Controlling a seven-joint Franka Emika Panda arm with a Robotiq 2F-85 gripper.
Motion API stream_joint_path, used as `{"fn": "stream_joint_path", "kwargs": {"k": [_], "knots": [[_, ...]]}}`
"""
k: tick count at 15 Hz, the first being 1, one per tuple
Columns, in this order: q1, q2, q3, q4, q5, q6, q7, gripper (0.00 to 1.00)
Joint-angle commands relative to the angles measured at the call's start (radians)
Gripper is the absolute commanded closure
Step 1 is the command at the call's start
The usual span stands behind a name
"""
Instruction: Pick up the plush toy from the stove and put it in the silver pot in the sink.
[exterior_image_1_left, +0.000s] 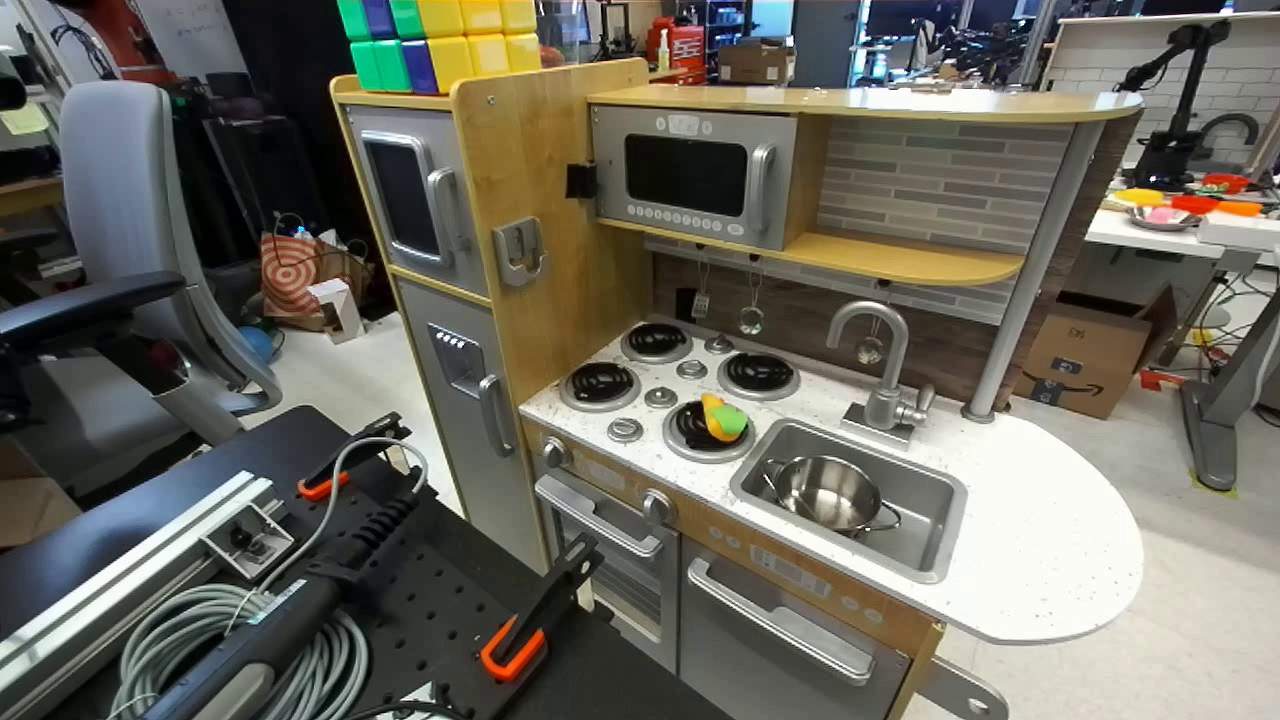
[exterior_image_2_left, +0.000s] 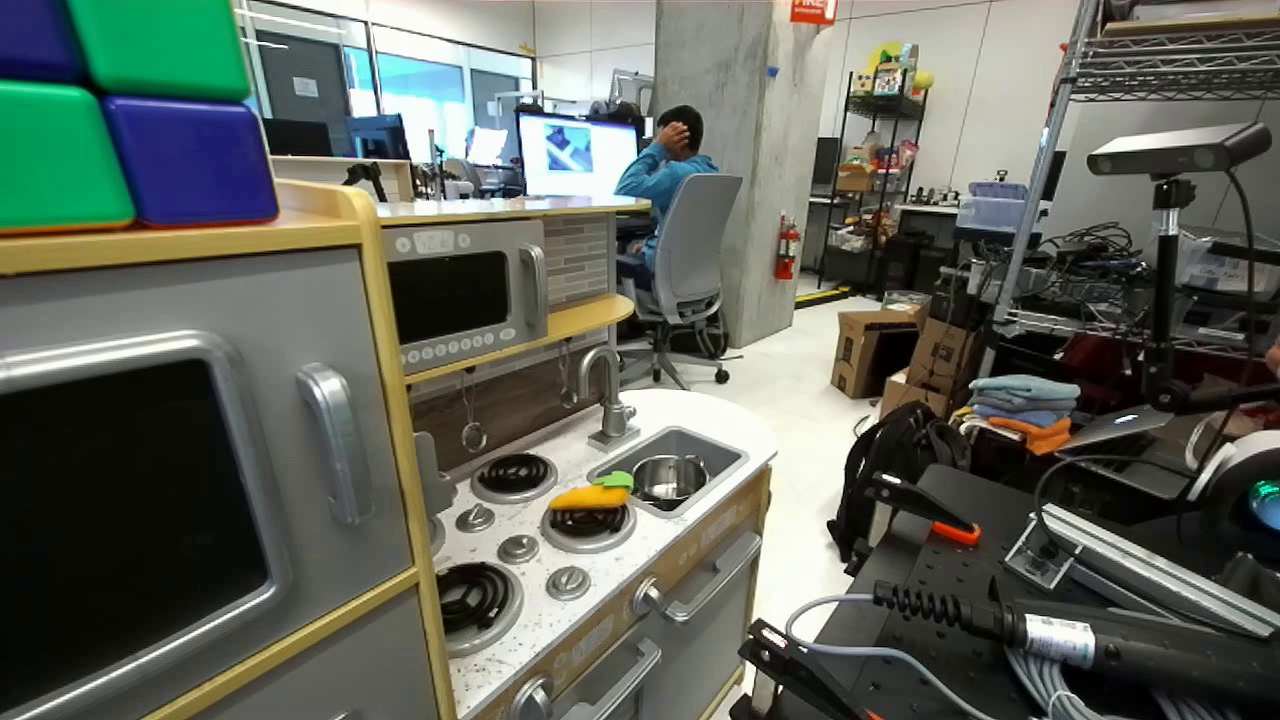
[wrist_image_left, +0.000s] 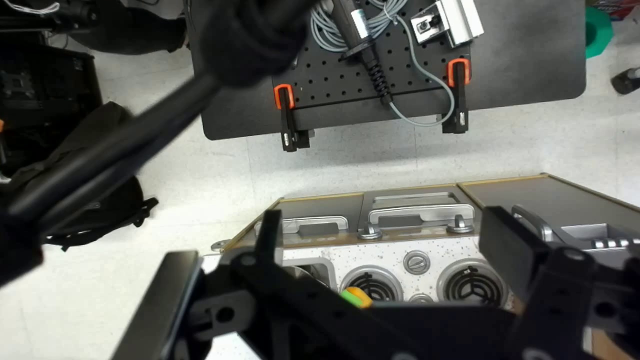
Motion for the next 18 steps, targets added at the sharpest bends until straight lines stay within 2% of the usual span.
{"fn": "stream_joint_path", "kwargs": {"k": [1,4,6,9,11,12,13,17,18], "knots": [[0.023,0.054,-0.015,-0.022,0.050,0.131,0.077,0.00],[0.006,0.192,-0.002,-0.064,0.071,0.362,0.197,0.00],[0.003,0.290,-0.005,-0.082,0.044,0.521,0.262,0.00],[0.002,0.491,-0.026,-0.038,-0.042,0.715,0.395,0.00],[0.021,0.581,-0.062,0.013,-0.109,0.726,0.477,0.00],[0.036,0.589,-0.074,0.044,-0.090,0.640,0.446,0.00],[0.041,0.540,-0.082,-0.040,-0.068,0.717,0.416,0.00],[0.050,0.597,-0.099,0.026,-0.066,0.679,0.415,0.00],[0.053,0.587,-0.107,0.014,-0.151,0.661,0.332,0.00]]}}
